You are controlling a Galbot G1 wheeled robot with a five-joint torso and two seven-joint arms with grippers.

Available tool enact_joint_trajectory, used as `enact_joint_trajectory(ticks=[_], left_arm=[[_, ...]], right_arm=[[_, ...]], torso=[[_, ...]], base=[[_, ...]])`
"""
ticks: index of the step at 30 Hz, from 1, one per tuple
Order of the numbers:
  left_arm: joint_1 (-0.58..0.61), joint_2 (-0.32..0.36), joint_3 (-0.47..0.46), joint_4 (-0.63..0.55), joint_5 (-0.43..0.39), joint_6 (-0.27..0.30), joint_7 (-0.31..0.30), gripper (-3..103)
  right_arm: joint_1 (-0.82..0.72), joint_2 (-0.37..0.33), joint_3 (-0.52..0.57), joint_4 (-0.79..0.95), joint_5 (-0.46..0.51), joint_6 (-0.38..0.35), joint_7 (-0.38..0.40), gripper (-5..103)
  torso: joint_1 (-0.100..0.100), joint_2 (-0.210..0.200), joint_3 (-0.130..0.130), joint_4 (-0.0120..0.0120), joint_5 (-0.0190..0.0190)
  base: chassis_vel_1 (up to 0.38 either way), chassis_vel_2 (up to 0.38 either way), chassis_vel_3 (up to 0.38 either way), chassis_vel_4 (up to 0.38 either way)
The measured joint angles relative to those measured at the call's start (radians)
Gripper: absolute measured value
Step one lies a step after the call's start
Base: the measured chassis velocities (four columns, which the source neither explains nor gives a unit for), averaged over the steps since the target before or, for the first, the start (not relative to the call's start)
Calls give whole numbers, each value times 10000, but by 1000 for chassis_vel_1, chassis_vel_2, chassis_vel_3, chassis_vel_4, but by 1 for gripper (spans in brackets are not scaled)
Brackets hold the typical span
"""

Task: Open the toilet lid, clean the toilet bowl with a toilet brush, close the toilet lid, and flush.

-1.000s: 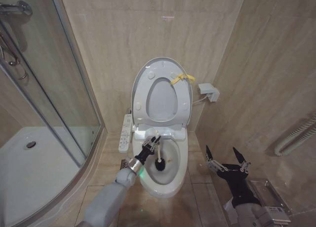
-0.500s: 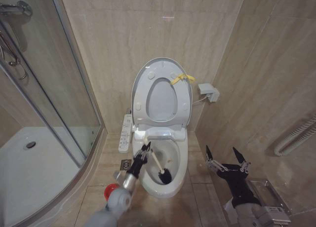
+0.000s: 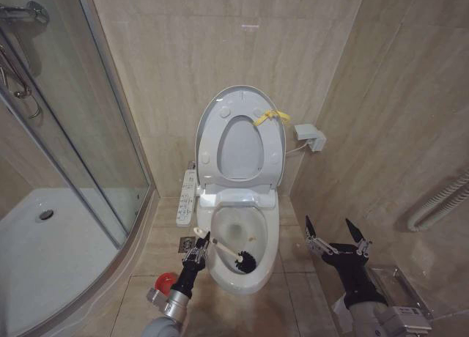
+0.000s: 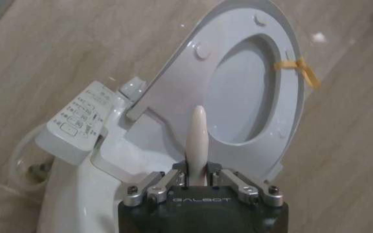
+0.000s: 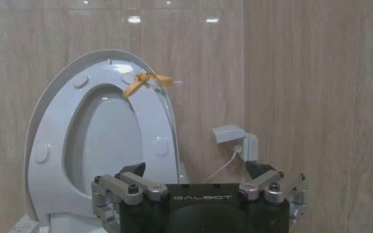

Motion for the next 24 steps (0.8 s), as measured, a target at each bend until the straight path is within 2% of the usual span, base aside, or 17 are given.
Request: enact_joint_trajectory(ticks=[4, 7, 9, 12, 16, 21, 24], left_arm=[[361, -120, 172, -121, 178, 19, -82, 19], [271, -251, 220, 184, 471, -39, -55, 19], [-152, -307, 235, 756, 795, -99, -7, 19], [-708, -294, 251, 1233, 866, -126, 28, 19], [-2077, -219, 372, 2031, 511, -108, 46, 19], [-3103, -308, 510, 2868, 294, -93, 125, 19], [-4014, -582, 707, 3851, 293, -131, 474, 19]], right_arm=[[0, 0, 0, 0, 0, 0, 0, 100], [0, 0, 0, 0, 0, 0, 0, 100], [0, 0, 0, 0, 0, 0, 0, 100], [0, 0, 0, 0, 0, 0, 0, 100], [0, 0, 0, 0, 0, 0, 0, 100], [0, 0, 0, 0, 0, 0, 2, 100], [0, 0, 0, 0, 0, 0, 0, 100]], torso=[[0, 0, 0, 9, 0], [-2, 1, 0, 6, 0], [-1, 0, 0, 2, -1], [0, -1, 1, 3, 0], [0, -1, 1, 3, 0], [1, -1, 2, 3, 1], [1, -2, 2, 5, 0]], base=[[0, 0, 0, 0], [0, 0, 0, 0], [0, 0, 0, 0], [0, 0, 0, 0], [0, 0, 0, 0], [0, 0, 0, 0], [0, 0, 0, 0]])
